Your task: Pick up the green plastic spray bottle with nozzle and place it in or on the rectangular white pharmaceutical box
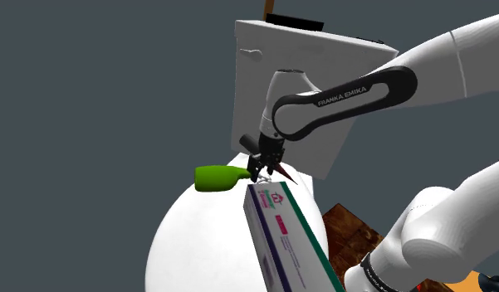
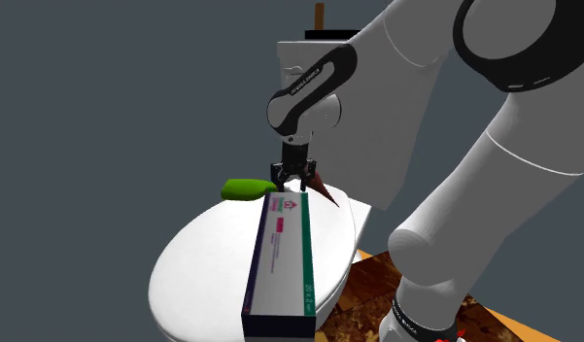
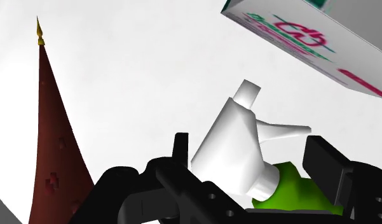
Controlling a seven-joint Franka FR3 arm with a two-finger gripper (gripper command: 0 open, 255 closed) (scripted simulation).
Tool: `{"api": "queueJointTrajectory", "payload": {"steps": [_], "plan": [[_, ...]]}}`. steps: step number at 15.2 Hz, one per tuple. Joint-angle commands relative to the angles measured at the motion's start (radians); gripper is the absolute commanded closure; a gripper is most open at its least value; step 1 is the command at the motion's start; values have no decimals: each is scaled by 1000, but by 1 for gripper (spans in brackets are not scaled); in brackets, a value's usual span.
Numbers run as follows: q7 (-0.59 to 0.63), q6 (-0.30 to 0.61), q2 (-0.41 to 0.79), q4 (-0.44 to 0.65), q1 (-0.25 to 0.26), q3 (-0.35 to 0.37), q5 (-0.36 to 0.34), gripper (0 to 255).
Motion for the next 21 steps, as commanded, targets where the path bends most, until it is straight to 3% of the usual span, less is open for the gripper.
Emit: {"api": "queueJointTrajectory", "payload": {"steps": [1,21], "plan": [[2,-31,-17,13,0,-1,-1,255],[23,-318,-117,202,-5,-16,-16,255]]}}
